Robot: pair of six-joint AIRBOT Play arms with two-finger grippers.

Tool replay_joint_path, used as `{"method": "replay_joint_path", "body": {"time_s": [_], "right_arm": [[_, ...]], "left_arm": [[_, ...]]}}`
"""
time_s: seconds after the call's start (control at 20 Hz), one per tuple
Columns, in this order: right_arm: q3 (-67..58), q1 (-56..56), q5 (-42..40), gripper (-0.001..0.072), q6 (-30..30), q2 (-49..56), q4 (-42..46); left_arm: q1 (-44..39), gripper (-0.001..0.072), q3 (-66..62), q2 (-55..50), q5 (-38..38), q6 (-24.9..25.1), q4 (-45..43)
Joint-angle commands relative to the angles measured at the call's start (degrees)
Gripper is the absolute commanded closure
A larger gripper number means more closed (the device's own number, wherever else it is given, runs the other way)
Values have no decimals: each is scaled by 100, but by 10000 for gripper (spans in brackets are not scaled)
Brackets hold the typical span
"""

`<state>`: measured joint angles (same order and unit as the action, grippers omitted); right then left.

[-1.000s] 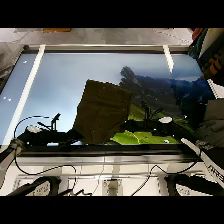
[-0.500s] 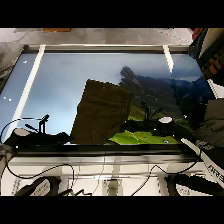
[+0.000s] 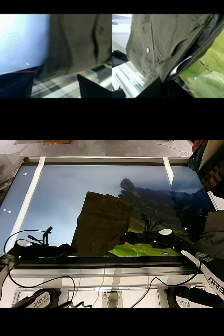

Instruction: Fold the clothes and pants, and hang the long-sleeved shirts on hangers.

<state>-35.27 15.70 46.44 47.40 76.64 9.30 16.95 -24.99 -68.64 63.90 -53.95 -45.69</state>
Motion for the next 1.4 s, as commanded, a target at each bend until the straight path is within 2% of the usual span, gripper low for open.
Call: {"method": "replay_joint_path", "body": {"time_s": [0.0, 0.05, 0.1, 0.15, 0.2, 0.25, 0.45, 0.65, 0.9, 1.15, 1.25, 1.35], "right_arm": [[-2, 0, 4, 681, 2, 2, -2], [-2, 0, 7, 681, 2, 2, 0], [-4, 0, 7, 681, -2, 2, 0], [-4, 0, 4, 681, -15, 2, 0], [-4, 0, 7, 681, -15, 2, -2], [-4, 0, 22, 681, -15, 0, -2], [-455, -2, 597, 681, -52, -175, 616], [-1517, 0, 1274, 681, 103, -767, 1349], [-3228, 0, 1338, 681, 503, -1652, 1930], [-4459, 7, 1388, 681, 1502, -2441, 2046], [-4765, 7, 1397, 681, 1864, -2710, 2033], [-4848, 7, 1307, 681, 1912, -2844, 2120]], "left_arm": [[-267, 218, -7, -367, -118, 393, 293], [-264, 362, -13, -367, -179, 393, 289], [-212, 441, -31, -350, -273, 391, 291], [-151, 486, -87, -345, -345, 389, 291], [-87, 566, -188, -345, -345, 387, 293], [-42, 680, -319, -341, -317, 389, 291], [-31, 676, -1274, -98, 179, 393, 289], [-31, 676, -2767, 761, 586, 393, 289], [-31, 676, -4223, 2122, 518, 693, 291], [-31, 677, -4448, 3731, -197, 688, 289], [-33, 677, -4446, 4371, -1005, 686, 293], [-33, 679, -4446, 4765, -1628, 680, 291]]}}
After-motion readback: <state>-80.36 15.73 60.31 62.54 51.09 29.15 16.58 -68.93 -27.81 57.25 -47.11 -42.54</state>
